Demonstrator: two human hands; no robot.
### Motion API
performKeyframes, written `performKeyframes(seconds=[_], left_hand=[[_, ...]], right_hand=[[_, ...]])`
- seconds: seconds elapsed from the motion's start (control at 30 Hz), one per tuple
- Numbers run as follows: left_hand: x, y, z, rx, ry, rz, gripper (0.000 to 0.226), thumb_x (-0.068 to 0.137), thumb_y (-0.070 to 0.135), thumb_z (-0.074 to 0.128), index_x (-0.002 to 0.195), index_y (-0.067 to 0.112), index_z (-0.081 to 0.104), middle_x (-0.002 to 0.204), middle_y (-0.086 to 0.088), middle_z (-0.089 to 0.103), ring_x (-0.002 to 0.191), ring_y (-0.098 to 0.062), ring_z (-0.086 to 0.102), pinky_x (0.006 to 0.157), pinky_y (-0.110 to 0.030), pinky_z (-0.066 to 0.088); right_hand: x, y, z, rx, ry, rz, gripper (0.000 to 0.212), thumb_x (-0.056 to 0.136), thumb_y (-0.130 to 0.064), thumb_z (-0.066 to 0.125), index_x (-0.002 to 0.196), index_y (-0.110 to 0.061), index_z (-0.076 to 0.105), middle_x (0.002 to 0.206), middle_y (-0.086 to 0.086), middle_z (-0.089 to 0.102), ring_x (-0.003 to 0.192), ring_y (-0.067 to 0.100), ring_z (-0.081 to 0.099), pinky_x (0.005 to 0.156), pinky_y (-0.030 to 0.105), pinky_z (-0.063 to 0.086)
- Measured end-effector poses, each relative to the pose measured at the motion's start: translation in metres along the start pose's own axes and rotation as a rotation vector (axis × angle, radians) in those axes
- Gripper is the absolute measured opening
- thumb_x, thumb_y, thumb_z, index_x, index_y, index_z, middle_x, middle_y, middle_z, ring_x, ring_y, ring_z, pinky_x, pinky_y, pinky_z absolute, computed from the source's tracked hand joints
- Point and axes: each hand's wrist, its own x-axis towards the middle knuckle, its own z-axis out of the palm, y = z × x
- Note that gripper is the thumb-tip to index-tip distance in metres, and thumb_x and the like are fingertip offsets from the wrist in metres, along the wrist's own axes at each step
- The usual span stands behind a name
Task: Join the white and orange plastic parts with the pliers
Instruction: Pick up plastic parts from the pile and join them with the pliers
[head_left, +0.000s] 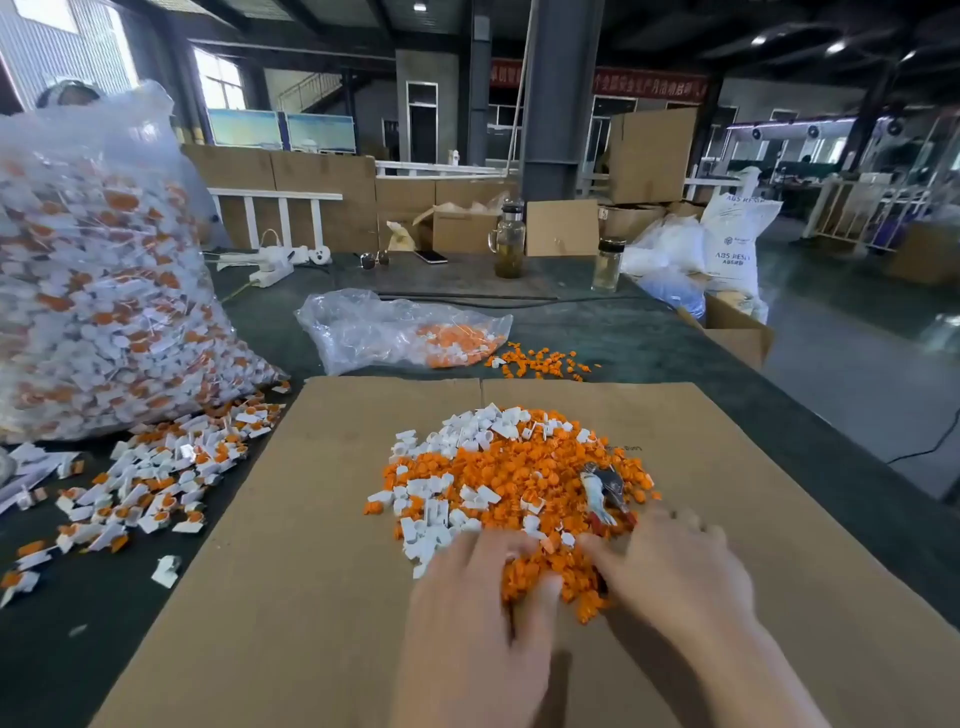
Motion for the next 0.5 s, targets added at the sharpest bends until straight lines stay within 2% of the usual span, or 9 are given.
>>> performKeyframes(seconds=[0.07, 0.13, 0.2, 0.33, 0.4, 0.5], left_hand=[[0.036, 0.001, 0.009, 0.058, 0.103, 0.031, 0.024, 0.093, 0.055, 0.051, 0.116, 0.048, 0.047, 0.115, 0.031, 0.041, 0.111, 0.003, 0.040, 0.100, -0.021, 0.036], [0.074, 0.000, 0.016, 0.174, 0.104, 0.004, 0.035, 0.096, 0.049, 0.050, 0.128, 0.036, 0.049, 0.128, 0.016, 0.046, 0.122, -0.008, 0.040, 0.106, -0.031, 0.032], [0.104, -0.009, 0.024, 0.277, 0.092, -0.005, 0.040, 0.097, 0.048, 0.049, 0.132, 0.031, 0.049, 0.134, 0.006, 0.048, 0.127, -0.016, 0.040, 0.108, -0.035, 0.030], [0.140, -0.030, 0.030, 0.363, 0.047, 0.022, 0.047, 0.097, 0.052, 0.047, 0.136, 0.027, 0.047, 0.139, -0.001, 0.047, 0.131, -0.023, 0.041, 0.109, -0.042, 0.030], [0.154, -0.037, 0.030, 0.418, -0.004, -0.011, 0.053, 0.097, 0.056, 0.046, 0.141, 0.027, 0.044, 0.143, -0.004, 0.045, 0.136, -0.027, 0.037, 0.113, -0.047, 0.027], [0.168, -0.043, 0.030, 0.441, -0.032, -0.048, 0.058, 0.096, 0.060, 0.044, 0.145, 0.028, 0.040, 0.147, -0.006, 0.041, 0.138, -0.028, 0.033, 0.114, -0.050, 0.025]], right_hand=[[0.012, -0.006, 0.003, -0.025, -0.114, 0.063, 0.096, 0.076, -0.083, 0.044, 0.140, -0.011, 0.041, 0.136, 0.009, 0.050, 0.125, 0.032, 0.046, 0.092, 0.041, 0.048], [0.019, -0.013, 0.003, -0.032, -0.183, 0.075, 0.092, 0.077, -0.076, 0.052, 0.141, -0.010, 0.040, 0.137, 0.011, 0.047, 0.125, 0.034, 0.044, 0.097, 0.044, 0.048], [0.026, -0.015, 0.005, 0.009, -0.201, 0.092, 0.081, 0.078, -0.062, 0.060, 0.138, -0.011, 0.042, 0.132, 0.012, 0.044, 0.122, 0.033, 0.045, 0.096, 0.045, 0.049], [0.030, -0.010, 0.002, 0.125, -0.104, 0.116, 0.047, 0.077, -0.040, 0.060, 0.114, -0.011, 0.052, 0.103, 0.005, 0.038, 0.091, 0.024, 0.059, 0.079, 0.040, 0.057], [0.034, -0.013, -0.001, 0.170, -0.025, 0.074, 0.036, 0.078, -0.032, 0.060, 0.105, -0.011, 0.051, 0.099, 0.003, 0.036, 0.082, 0.022, 0.060, 0.073, 0.039, 0.058], [0.050, -0.030, -0.009, 0.198, 0.098, -0.065, 0.044, 0.081, -0.028, 0.064, 0.118, -0.013, 0.046, 0.103, 0.001, 0.037, 0.088, 0.018, 0.055, 0.080, 0.037, 0.056]])
